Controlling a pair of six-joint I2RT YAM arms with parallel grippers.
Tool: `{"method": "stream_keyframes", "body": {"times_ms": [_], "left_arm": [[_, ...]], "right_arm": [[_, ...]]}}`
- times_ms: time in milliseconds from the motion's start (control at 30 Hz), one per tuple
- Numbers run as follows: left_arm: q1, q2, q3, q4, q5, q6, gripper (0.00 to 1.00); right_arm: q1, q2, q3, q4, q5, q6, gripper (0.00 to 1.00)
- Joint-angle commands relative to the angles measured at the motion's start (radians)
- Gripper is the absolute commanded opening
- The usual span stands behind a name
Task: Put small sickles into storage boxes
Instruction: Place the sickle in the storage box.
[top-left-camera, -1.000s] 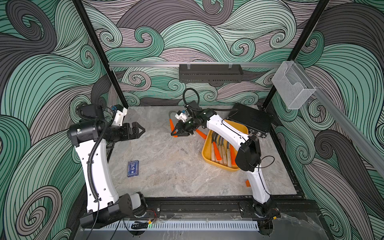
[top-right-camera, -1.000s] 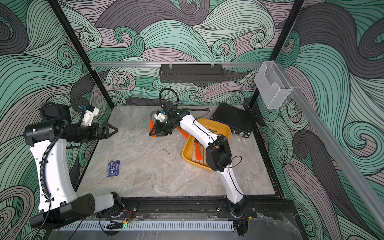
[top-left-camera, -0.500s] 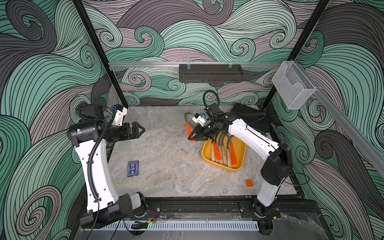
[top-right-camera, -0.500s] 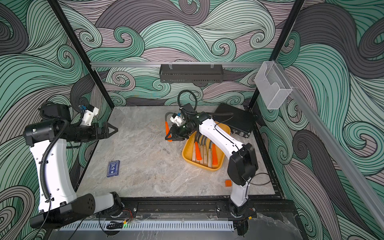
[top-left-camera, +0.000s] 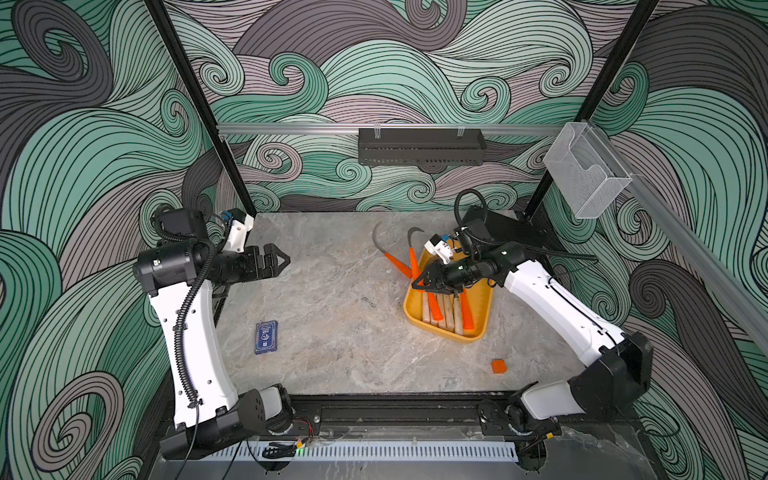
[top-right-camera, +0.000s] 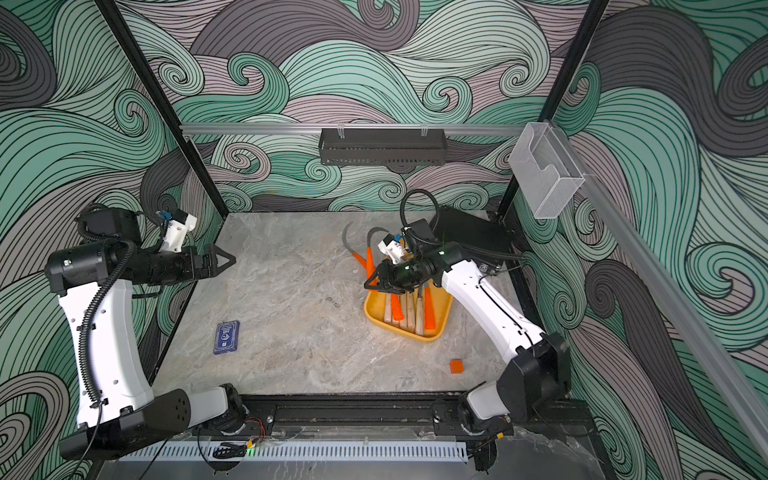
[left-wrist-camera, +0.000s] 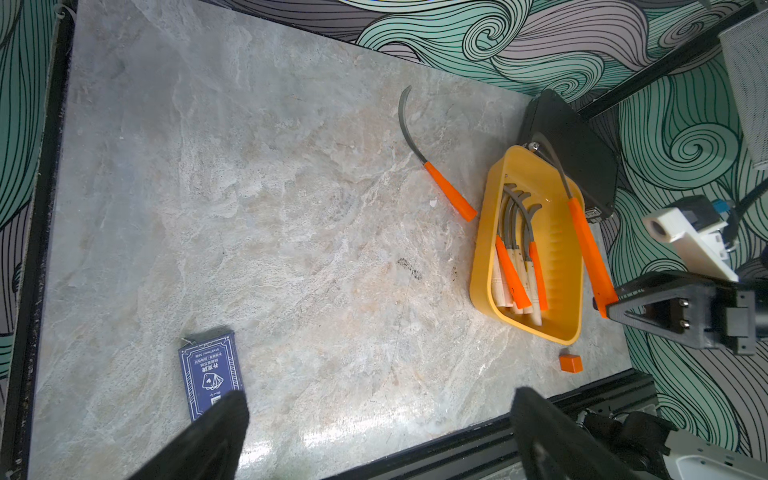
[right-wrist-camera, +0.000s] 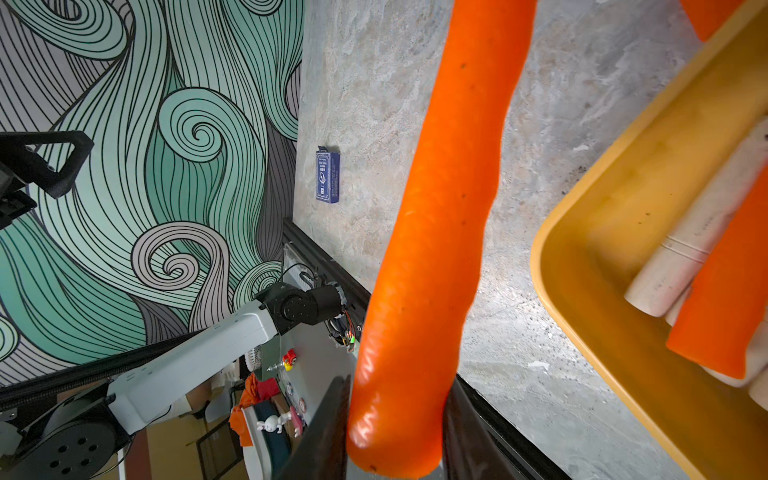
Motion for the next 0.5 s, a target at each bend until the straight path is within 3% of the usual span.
{"method": "stream_keyframes", "body": {"times_ms": [0, 467], "left_arm": [[0.006, -0.016, 0.021, 0.013, 0.026, -0.005, 0.99], [0.006, 0.004, 0.027, 0.037, 0.064, -0.030, 0.98]], "right_arm": [[-0.021, -0.061, -0.035, -0.006, 0.014, -0.004, 0.12], [-0.083, -0.174, -0.154, -0.058, 0.058, -0.019, 0.12]]}}
